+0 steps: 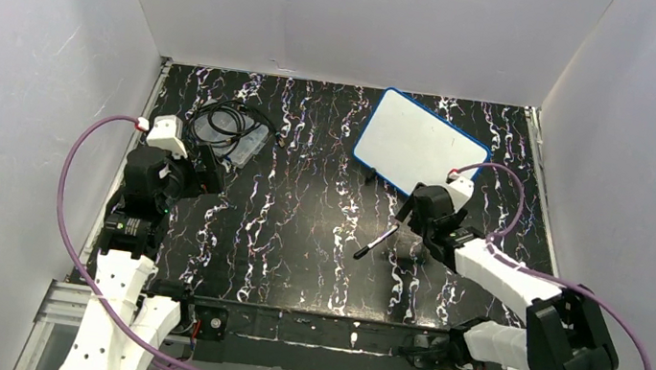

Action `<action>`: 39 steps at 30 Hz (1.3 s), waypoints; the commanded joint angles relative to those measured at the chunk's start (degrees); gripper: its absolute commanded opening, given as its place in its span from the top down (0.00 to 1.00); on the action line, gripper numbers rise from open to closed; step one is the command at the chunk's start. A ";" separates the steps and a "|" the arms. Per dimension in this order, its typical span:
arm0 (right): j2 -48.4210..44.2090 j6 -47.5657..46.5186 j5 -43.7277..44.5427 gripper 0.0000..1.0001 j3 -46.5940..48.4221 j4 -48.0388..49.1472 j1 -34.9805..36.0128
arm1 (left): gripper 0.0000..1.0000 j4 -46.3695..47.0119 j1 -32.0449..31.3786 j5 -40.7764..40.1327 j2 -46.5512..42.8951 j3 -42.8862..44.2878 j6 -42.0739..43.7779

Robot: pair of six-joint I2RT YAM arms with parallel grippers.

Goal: Write a sentence on the whiteboard
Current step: Move the whiteboard to the center of the board.

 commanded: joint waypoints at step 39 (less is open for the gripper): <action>21.74 -14.80 -0.12 0.99 6.73 15.73 2.02 | 0.01 0.48 -1.91 0.58 2.20 0.49 1.14</action>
